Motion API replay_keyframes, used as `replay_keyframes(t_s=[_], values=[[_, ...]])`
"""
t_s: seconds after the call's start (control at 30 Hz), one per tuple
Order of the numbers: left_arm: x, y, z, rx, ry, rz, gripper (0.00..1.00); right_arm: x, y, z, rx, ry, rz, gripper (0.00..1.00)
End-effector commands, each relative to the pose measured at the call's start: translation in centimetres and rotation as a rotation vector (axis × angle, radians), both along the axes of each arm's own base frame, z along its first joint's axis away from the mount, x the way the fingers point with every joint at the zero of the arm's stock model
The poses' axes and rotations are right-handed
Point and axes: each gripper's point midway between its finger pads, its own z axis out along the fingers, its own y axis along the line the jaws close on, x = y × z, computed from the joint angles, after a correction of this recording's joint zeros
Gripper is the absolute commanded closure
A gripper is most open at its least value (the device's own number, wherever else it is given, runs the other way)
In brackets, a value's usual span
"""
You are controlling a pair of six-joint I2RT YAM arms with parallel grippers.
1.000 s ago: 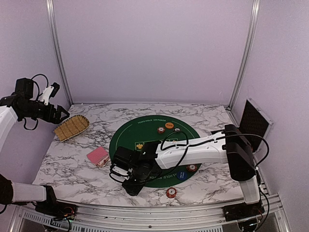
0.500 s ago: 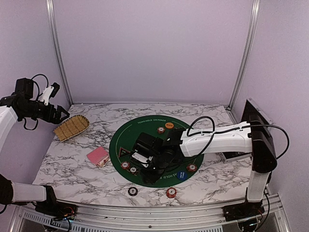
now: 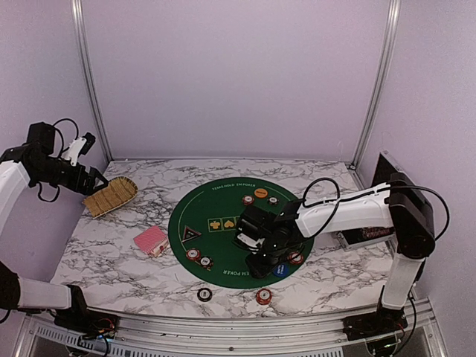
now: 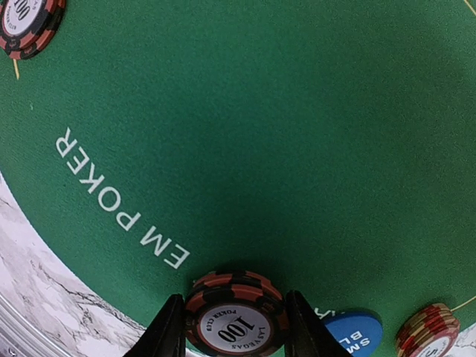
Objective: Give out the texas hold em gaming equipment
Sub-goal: Place the poker chips pile in the small blind area.
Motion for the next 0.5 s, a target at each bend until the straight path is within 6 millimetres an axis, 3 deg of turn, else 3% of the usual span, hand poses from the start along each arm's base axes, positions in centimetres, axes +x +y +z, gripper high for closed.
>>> replay_keyframes(t_s=[0.0, 0.07, 0.2, 0.47], values=[[-0.8, -0.1, -0.9, 0.009, 0.042, -0.021, 0.01, 1.0, 1.1, 0.6, 0.057, -0.033, -0.019, 0.93], [-0.9, -0.1, -1.1, 0.007, 0.049, -0.025, 0.01, 1.0, 1.1, 0.5, 0.057, -0.033, -0.022, 0.88], [-1.2, -0.7, -2.2, 0.011, 0.080, -0.048, 0.01, 1.0, 1.3, 0.3, 0.069, -0.030, -0.032, 0.67], [-2.5, -2.7, -6.3, 0.076, 0.188, -0.136, 0.01, 1.5, 1.4, 1.4, 0.082, -0.057, -0.052, 0.48]])
